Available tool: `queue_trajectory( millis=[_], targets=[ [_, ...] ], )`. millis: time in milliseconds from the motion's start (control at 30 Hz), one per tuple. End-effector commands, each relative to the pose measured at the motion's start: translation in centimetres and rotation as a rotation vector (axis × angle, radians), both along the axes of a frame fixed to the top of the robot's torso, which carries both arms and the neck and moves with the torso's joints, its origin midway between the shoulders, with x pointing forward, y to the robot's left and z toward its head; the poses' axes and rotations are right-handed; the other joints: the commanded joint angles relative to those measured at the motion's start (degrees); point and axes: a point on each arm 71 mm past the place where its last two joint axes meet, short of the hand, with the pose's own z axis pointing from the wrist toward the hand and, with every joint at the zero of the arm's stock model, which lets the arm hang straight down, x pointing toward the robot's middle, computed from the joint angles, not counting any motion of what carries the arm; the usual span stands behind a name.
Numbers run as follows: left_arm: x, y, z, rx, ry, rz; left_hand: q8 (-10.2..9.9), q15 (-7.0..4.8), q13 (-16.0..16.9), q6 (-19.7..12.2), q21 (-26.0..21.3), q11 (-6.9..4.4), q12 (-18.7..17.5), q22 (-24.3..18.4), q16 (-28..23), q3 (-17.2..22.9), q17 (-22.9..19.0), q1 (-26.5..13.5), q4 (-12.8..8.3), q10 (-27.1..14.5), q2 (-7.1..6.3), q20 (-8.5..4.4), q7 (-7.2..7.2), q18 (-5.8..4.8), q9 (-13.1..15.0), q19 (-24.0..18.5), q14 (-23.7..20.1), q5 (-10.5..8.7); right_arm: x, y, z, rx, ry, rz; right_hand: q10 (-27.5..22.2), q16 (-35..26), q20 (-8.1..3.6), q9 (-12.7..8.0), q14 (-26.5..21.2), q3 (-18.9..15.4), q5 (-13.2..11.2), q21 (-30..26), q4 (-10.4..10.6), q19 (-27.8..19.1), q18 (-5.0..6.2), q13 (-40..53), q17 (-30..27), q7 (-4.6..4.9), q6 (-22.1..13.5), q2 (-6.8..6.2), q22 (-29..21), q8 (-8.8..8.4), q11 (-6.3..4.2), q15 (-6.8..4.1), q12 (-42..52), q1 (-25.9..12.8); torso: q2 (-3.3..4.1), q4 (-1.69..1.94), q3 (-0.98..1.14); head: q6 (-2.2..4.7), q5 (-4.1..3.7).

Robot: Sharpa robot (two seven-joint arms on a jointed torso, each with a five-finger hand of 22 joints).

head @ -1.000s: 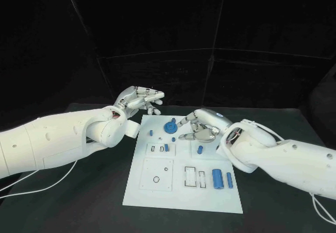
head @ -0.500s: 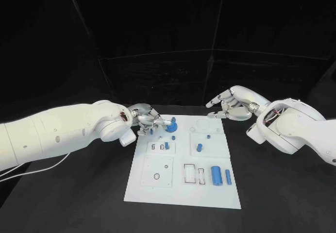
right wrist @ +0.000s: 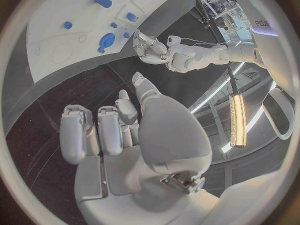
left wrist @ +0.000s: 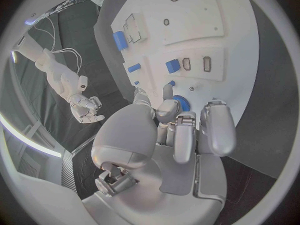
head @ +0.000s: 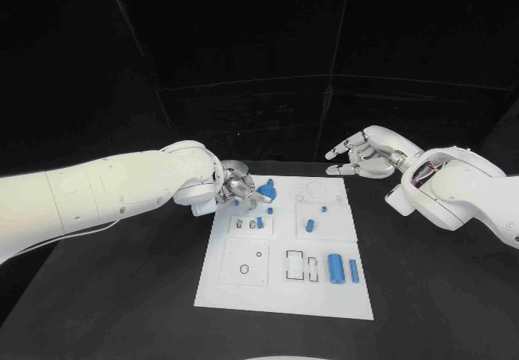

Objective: Assemble the parts on the task board

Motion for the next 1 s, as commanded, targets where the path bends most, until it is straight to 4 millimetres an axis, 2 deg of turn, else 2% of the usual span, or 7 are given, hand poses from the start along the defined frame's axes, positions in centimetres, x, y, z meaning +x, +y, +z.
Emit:
queue_trajectory(
  millis=[33,333,400,533,700,900,1000],
  targets=[
    [0.3,-0.1,-0.1,0.130,-0.004,-0.035,0.3,-0.47,0.3,-0.4,0.4,-0.03,0.5,0.4,0.2,-0.3,15.1,0.2,0.0,0.4,0.38,-0.07,-0.01,-0.47,0.2,0.4,6.0,-0.20,0.2,0.1,0.0,-0.003,0.010,-0.010,0.2,-0.3,-0.05,0.0,2.3,-0.4,0.5,-0.4,0.1,-0.2,0.99,-0.1,-0.1,-0.03,0.4,0.01,4.2,0.39,-0.06,-0.26,-0.1,-0.6,0.04,-0.10,-0.01,-0.20,0.19],
    [0.8,-1.1,-0.7,0.202,0.010,-0.078,0.5,-0.44,0.2,-0.7,0.7,0.00,0.4,1.0,0.2,-0.8,15.1,0.0,0.1,0.2,0.28,-0.05,0.02,-0.54,0.5,0.4,6.0,-0.21,0.3,0.2,0.0,-0.017,0.012,-0.013,0.1,-0.6,-0.09,-0.1,2.2,-0.6,1.3,-0.6,0.2,-0.4,1.06,-0.3,-0.4,-0.05,0.4,-0.16,3.9,0.39,-0.08,-0.29,-0.3,-0.8,0.06,-0.11,-0.02,-0.56,0.31],
    [0.8,-1.3,-0.9,0.217,0.017,-0.088,0.6,-0.43,0.2,-0.8,0.8,0.01,0.4,1.0,0.2,-0.8,15.1,0.1,0.0,0.2,0.31,-0.04,0.03,-0.54,0.6,0.4,6.0,-0.18,0.3,0.2,-0.1,-0.019,0.012,-0.015,0.1,-0.8,-0.12,-0.1,2.2,-0.7,2.0,-0.6,0.3,-0.4,1.08,-0.4,-0.5,-0.07,0.3,-0.18,3.8,0.40,-0.11,-0.32,-0.4,-0.7,0.06,-0.12,-0.01,-0.63,0.34],
    [0.9,-1.5,-1.2,0.239,0.035,-0.104,0.9,-0.19,0.4,-1.2,1.0,0.21,0.5,1.4,0.2,0.3,15.1,2.3,-0.6,0.0,0.79,0.24,0.21,-0.55,1.2,0.3,6.0,0.32,0.4,0.2,-0.1,-0.022,0.013,-0.017,0.0,-0.9,-0.20,-0.1,2.3,-0.6,5.4,-0.7,0.3,-0.4,1.09,-0.6,-0.6,-0.07,0.3,-0.21,3.8,0.41,-0.16,-0.38,-0.7,-0.4,0.06,-0.02,-0.04,-0.74,0.35],
    [1.1,-1.4,-1.4,0.255,0.049,-0.110,1.1,-0.13,0.5,-1.3,1.3,0.25,0.6,1.7,0.2,0.8,15.1,2.9,-0.6,0.0,0.70,0.35,0.25,-0.60,1.5,0.3,6.0,0.43,0.5,0.1,-0.1,-0.023,0.014,-0.020,0.0,-0.9,-0.21,-0.1,2.3,-0.6,5.6,-0.8,0.3,-0.4,1.09,-0.7,-0.6,-0.08,0.3,-0.22,3.7,0.41,-0.16,-0.38,-0.8,-0.4,0.02,-0.04,0.03,-0.94,0.57],
    [1.3,-1.5,-1.6,0.262,0.055,-0.110,1.2,-0.11,0.8,-1.3,1.5,0.26,0.7,2.1,0.2,1.0,15.1,2.7,-0.4,0.2,0.59,0.40,0.24,-0.65,1.7,0.4,6.0,0.41,0.6,0.2,-0.1,-0.024,0.014,-0.021,-0.1,-1.0,-0.21,-0.1,2.3,-0.6,5.7,-0.8,0.3,-0.4,1.09,-0.7,-0.6,-0.08,0.3,-0.23,3.8,0.41,-0.16,-0.38,-0.8,-0.4,0.08,-0.06,-0.08,-1.00,0.55],
    [1.3,-1.7,-1.7,0.263,0.057,-0.114,1.3,-0.10,0.8,-1.3,1.6,0.26,0.8,2.3,0.2,1.1,15.1,2.5,-0.2,0.2,0.48,0.43,0.23,-0.68,1.8,0.4,6.0,0.40,0.6,0.2,-0.1,-0.024,0.015,-0.021,-0.1,-1.0,-0.21,-0.1,2.3,-0.6,5.7,-0.8,0.3,-0.4,1.09,-0.7,-0.6,-0.08,0.3,-0.23,3.8,0.41,-0.16,-0.38,-0.8,-0.4,0.07,-0.08,-0.05,-1.05,0.55]
  ],
)
